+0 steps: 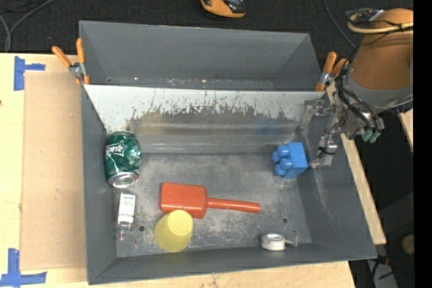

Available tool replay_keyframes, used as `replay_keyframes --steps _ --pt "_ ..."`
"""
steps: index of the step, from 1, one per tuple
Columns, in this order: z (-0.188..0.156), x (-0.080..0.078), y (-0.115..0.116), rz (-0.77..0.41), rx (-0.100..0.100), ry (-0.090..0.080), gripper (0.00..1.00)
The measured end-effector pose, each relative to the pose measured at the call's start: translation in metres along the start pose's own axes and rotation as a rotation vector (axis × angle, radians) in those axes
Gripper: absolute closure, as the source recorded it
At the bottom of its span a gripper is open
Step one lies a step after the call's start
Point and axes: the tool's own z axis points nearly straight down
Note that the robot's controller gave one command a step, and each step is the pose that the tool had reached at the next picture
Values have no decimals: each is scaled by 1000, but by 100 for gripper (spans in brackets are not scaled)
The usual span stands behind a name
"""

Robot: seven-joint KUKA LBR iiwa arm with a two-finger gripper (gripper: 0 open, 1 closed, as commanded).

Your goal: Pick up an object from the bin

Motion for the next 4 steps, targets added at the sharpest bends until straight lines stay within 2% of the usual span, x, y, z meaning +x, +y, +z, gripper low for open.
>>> replay_keyframes --steps 1,2,3,4 --pt "-5 -2 1 -6 1 -8 0" --pt "110 -3 4 235 -1 -6 0" --pt "50 -3 -2 147 2 -19 0" --pt "92 19 22 254 -4 6 0"
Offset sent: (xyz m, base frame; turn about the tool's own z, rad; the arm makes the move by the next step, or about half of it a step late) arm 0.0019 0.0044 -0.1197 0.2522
